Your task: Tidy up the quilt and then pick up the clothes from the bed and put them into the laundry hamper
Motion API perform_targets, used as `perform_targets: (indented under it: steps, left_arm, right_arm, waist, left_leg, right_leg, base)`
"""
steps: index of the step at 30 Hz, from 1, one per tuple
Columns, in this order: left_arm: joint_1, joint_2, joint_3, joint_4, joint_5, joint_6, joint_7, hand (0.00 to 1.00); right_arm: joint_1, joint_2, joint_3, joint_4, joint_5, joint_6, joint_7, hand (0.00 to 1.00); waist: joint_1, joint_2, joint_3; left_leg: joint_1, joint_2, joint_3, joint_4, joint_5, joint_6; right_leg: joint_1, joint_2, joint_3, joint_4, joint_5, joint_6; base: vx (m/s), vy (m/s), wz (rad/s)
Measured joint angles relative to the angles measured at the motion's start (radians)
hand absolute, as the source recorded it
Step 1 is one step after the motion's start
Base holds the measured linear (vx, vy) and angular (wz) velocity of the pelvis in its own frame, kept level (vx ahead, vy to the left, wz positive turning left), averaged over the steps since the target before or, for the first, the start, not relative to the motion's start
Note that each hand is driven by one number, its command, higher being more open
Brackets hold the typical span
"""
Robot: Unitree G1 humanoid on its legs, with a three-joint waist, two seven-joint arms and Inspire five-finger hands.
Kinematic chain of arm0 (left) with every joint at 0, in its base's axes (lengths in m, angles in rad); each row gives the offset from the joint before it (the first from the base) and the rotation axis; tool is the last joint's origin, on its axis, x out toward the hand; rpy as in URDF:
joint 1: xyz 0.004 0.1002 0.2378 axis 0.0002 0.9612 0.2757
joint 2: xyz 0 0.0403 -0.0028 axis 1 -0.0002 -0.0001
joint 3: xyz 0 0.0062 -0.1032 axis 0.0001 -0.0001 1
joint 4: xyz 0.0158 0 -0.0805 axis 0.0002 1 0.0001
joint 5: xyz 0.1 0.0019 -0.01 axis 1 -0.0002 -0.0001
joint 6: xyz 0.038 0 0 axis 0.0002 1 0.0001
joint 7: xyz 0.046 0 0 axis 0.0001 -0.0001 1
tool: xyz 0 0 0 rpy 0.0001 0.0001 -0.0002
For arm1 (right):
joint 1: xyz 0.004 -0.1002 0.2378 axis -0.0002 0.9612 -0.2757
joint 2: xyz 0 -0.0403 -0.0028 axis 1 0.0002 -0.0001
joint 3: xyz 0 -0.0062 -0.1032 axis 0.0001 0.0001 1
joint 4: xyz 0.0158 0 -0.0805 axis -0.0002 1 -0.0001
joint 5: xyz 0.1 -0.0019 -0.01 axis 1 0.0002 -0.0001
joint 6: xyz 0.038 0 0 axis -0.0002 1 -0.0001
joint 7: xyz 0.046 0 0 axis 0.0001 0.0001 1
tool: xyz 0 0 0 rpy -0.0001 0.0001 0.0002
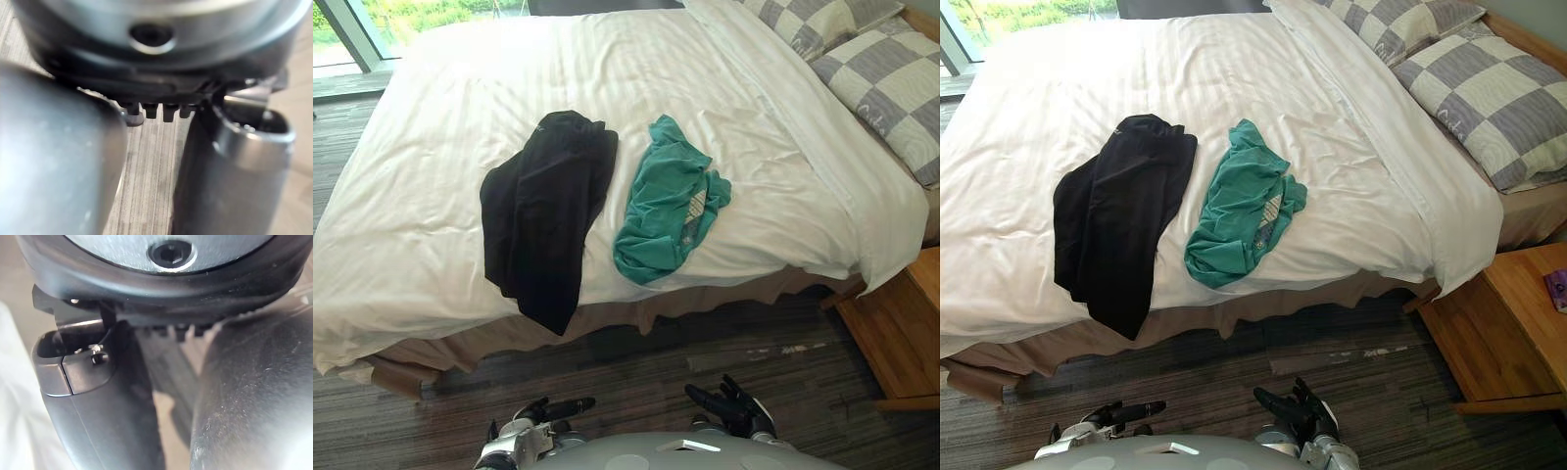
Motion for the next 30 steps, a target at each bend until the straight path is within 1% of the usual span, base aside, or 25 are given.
perform_targets:
  steps: [6, 8, 9, 11, 12, 13, 14, 15, 16, 17, 19, 20, 21, 23, 24, 26, 27, 28, 29, 30]
  left_arm:
    - [0.002, -0.003, 0.024, 0.000, -0.003, -0.005, -0.009, 1.00]
    - [0.004, -0.004, 0.033, -0.001, -0.015, -0.017, -0.012, 1.00]
    - [0.011, -0.003, 0.047, -0.001, -0.046, -0.024, -0.009, 1.00]
    - [0.018, 0.001, 0.097, -0.001, -0.099, -0.029, -0.007, 1.00]
    - [0.022, 0.000, 0.140, -0.001, -0.151, -0.030, -0.006, 1.00]
    - [0.037, -0.001, 0.205, -0.001, -0.228, -0.038, 0.007, 1.00]
    - [0.044, -0.001, 0.245, -0.001, -0.276, -0.044, 0.012, 1.00]
    - [0.052, 0.001, 0.329, 0.000, -0.389, -0.062, 0.030, 1.00]
    - [0.056, 0.006, 0.394, 0.001, -0.458, -0.078, 0.046, 1.00]
    - [0.058, 0.018, 0.486, 0.002, -0.561, -0.105, 0.070, 1.00]
    - [0.058, 0.050, 0.633, 0.001, -0.688, -0.146, 0.093, 1.00]
    - [0.058, 0.078, 0.747, 0.001, -0.757, -0.169, 0.111, 1.00]
    - [0.059, 0.094, 0.798, 0.001, -0.787, -0.180, 0.120, 1.00]
    - [0.078, 0.169, 0.967, 0.000, -0.894, -0.219, 0.168, 1.00]
    - [0.086, 0.189, 1.005, 0.000, -0.920, -0.227, 0.183, 1.00]
    - [0.104, 0.273, 1.124, 0.000, -0.985, -0.265, 0.274, 1.00]
    - [0.107, 0.295, 1.148, 0.000, -0.994, -0.269, 0.294, 1.00]
    - [0.108, 0.342, 1.178, 0.000, -1.016, -0.281, 0.322, 1.00]
    - [0.107, 0.392, 1.194, 0.000, -1.018, -0.286, 0.343, 1.00]
    - [0.104, 0.416, 1.198, 0.000, -1.015, -0.288, 0.351, 1.00]
  right_arm:
    - [-0.002, 0.000, -0.012, -0.003, 0.004, 0.006, 0.000, 1.00]
    - [-0.007, 0.000, -0.023, -0.005, 0.009, 0.021, 0.000, 1.00]
    - [-0.012, 0.000, -0.028, -0.008, 0.037, 0.038, -0.003, 1.00]
    - [-0.020, 0.000, -0.039, -0.008, 0.075, 0.068, -0.023, 1.00]
    - [-0.019, 0.000, -0.056, -0.007, 0.106, 0.096, -0.044, 1.00]
    - [-0.019, 0.000, -0.095, 0.001, 0.134, 0.128, -0.076, 1.00]
    - [-0.018, 0.000, -0.120, 0.003, 0.154, 0.143, -0.091, 1.00]
    - [-0.017, -0.001, -0.188, 0.012, 0.193, 0.168, -0.131, 1.00]
    - [-0.014, -0.004, -0.242, 0.019, 0.218, 0.175, -0.167, 1.00]
    - [-0.008, -0.015, -0.315, 0.030, 0.255, 0.176, -0.212, 1.00]
    - [0.006, -0.039, -0.443, 0.033, 0.313, 0.172, -0.274, 1.00]
    - [0.006, -0.060, -0.541, 0.040, 0.327, 0.149, -0.308, 1.00]
    - [0.008, -0.073, -0.593, 0.041, 0.335, 0.138, -0.323, 1.00]
    - [0.018, -0.147, -0.783, 0.044, 0.340, 0.062, -0.384, 1.00]
    - [0.017, -0.171, -0.824, 0.044, 0.339, 0.039, -0.400, 1.00]
    - [0.013, -0.275, -0.956, 0.043, 0.299, -0.074, -0.460, 1.00]
    - [0.012, -0.302, -0.978, 0.039, 0.298, -0.098, -0.472, 1.00]
    - [0.005, -0.358, -0.995, 0.022, 0.296, -0.138, -0.492, 1.00]
    - [-0.010, -0.413, -0.996, -0.012, 0.284, -0.162, -0.505, 1.00]
    - [-0.023, -0.441, -0.989, -0.031, 0.266, -0.170, -0.508, 1.00]
  waist:
    - [-0.002, 0.000, 0.005]
    - [-0.001, 0.001, 0.012]
    - [-0.003, 0.002, 0.019]
    - [-0.005, 0.004, 0.033]
    - [-0.006, 0.005, 0.034]
    - [-0.007, 0.006, 0.036]
    - [-0.007, 0.005, 0.036]
    - [-0.007, 0.005, 0.036]
    - [-0.006, 0.005, 0.036]
    - [-0.006, 0.006, 0.036]
    - [-0.006, 0.008, 0.032]
    - [-0.007, 0.008, 0.031]
    - [-0.008, 0.009, 0.028]
    - [-0.021, 0.013, 0.000]
    - [-0.025, 0.015, -0.006]
    - [-0.027, 0.023, -0.040]
    - [-0.027, 0.024, -0.047]
    - [-0.027, 0.026, -0.058]
    - [-0.026, 0.027, -0.067]
    - [-0.026, 0.027, -0.073]
  left_leg:
    - [0.008, 0.001, 0.017, -0.001, 0.000, 0.001]
    - [0.024, 0.002, 0.037, -0.004, -0.001, 0.001]
    - [0.036, 0.002, 0.052, -0.006, -0.001, 0.000]
    - [0.058, 0.003, 0.075, -0.015, 0.000, 0.000]
    - [0.064, 0.003, 0.082, -0.019, 0.001, -0.002]
    - [0.073, 0.004, 0.091, -0.025, 0.003, -0.005]
    - [0.075, 0.004, 0.094, -0.025, 0.003, -0.006]
    - [0.080, 0.004, 0.100, -0.025, 0.004, -0.007]
    - [0.084, 0.004, 0.102, -0.026, 0.005, -0.009]
    - [0.088, 0.004, 0.102, -0.026, 0.006, -0.010]
    - [0.084, 0.006, 0.102, -0.029, 0.005, -0.018]
    - [0.081, 0.006, 0.102, -0.031, 0.005, -0.022]
    - [0.078, 0.007, 0.102, -0.032, 0.003, -0.024]
    - [0.051, 0.006, 0.098, -0.032, 0.004, -0.028]
    - [0.048, 0.006, 0.097, -0.032, 0.007, -0.033]
    - [0.031, 0.005, 0.082, -0.032, 0.011, -0.035]
    - [0.027, 0.005, 0.077, -0.032, 0.013, -0.037]
    - [0.018, 0.005, 0.072, -0.031, 0.018, -0.040]
    - [0.015, 0.006, 0.071, -0.030, 0.022, -0.039]
    - [0.014, 0.006, 0.071, -0.028, 0.023, -0.039]
  right_leg:
    - [-0.001, 0.000, 0.013, 0.001, -0.001, -0.001]
    - [0.000, 0.000, 0.031, 0.005, -0.001, -0.001]
    - [-0.001, 0.000, 0.043, 0.011, 0.000, -0.001]
    - [0.001, 0.001, 0.060, 0.017, 0.000, 0.001]
    - [0.001, 0.001, 0.064, 0.019, 0.001, 0.002]
    - [0.001, 0.000, 0.066, 0.023, 0.001, 0.003]
    - [0.001, 0.000, 0.067, 0.025, 0.001, 0.004]
    - [0.002, 0.000, 0.070, 0.029, 0.000, 0.003]
    - [0.005, -0.001, 0.070, 0.030, 0.000, 0.003]
    - [0.013, -0.001, 0.065, 0.030, -0.001, 0.003]
    - [0.018, -0.003, 0.053, 0.028, -0.003, 0.004]
    - [0.018, -0.005, 0.047, 0.027, -0.006, 0.009]
    - [0.018, -0.005, 0.044, 0.027, -0.006, 0.009]
    - [0.014, -0.012, 0.018, 0.014, -0.002, 0.014]
    - [0.014, -0.012, 0.015, 0.011, -0.001, 0.015]
    - [0.014, -0.014, -0.004, 0.006, 0.003, 0.022]
    - [0.014, -0.014, -0.010, 0.005, 0.003, 0.022]
    - [0.014, -0.014, -0.020, 0.004, 0.003, 0.022]
    - [0.014, -0.014, -0.026, 0.004, 0.003, 0.022]
    - [0.014, -0.014, -0.027, 0.004, 0.003, 0.022]
  base:
    - [0.00, 0.000, -0.07]
    - [-0.01, 0.002, -0.25]
    - [-0.02, 0.004, -0.29]
    - [-0.03, 0.004, -0.28]
    - [-0.05, 0.005, -0.16]
    - [-0.05, 0.004, -0.10]
    - [-0.04, 0.001, -0.09]
    - [-0.03, 0.000, -0.06]
    - [-0.04, -0.002, -0.02]
    - [-0.05, -0.005, 0.07]
    - [-0.08, -0.007, 0.12]
    - [-0.07, -0.004, 0.09]
    - [-0.06, -0.004, 0.15]
    - [-0.02, -0.005, 0.25]
    - [0.02, -0.005, 0.20]
    - [0.03, -0.012, 0.21]
    - [0.04, -0.021, 0.27]
    - [0.02, -0.020, 0.22]
    - [0.01, -0.017, 0.17]
    - [-0.01, -0.012, 0.09]
